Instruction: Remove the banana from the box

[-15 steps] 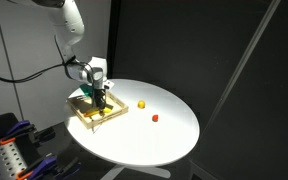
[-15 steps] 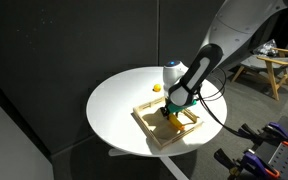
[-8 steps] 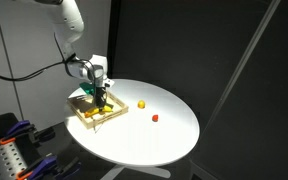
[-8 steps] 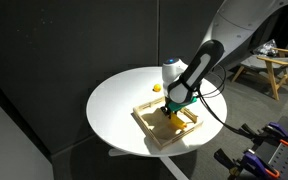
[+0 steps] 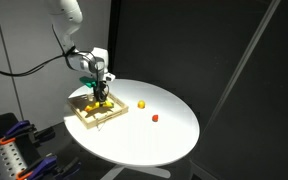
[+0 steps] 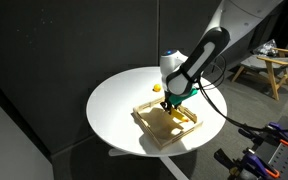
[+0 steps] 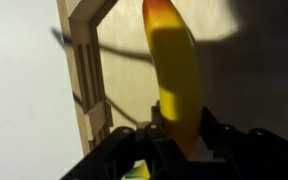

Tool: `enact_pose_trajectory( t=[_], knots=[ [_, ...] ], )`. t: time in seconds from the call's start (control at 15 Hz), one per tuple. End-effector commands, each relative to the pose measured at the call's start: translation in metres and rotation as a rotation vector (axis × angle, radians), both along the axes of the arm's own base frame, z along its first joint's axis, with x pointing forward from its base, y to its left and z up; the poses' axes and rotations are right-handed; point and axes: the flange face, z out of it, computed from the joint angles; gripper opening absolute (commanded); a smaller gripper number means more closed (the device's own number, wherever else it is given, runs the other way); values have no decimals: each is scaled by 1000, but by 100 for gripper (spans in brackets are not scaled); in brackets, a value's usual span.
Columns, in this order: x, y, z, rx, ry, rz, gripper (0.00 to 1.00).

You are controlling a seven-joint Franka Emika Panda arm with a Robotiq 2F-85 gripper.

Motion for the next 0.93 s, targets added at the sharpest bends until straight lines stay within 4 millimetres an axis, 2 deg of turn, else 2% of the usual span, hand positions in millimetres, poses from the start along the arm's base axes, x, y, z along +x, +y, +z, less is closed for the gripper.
enact_pose_trajectory(
  t=[0.0, 0.4, 0.87],
  knots=[
    [-5, -7, 26, -2, 16, 69, 16],
    [-11, -32, 49, 6, 4, 154, 16],
    [-23, -88, 79, 40, -18, 149, 16]
  ],
)
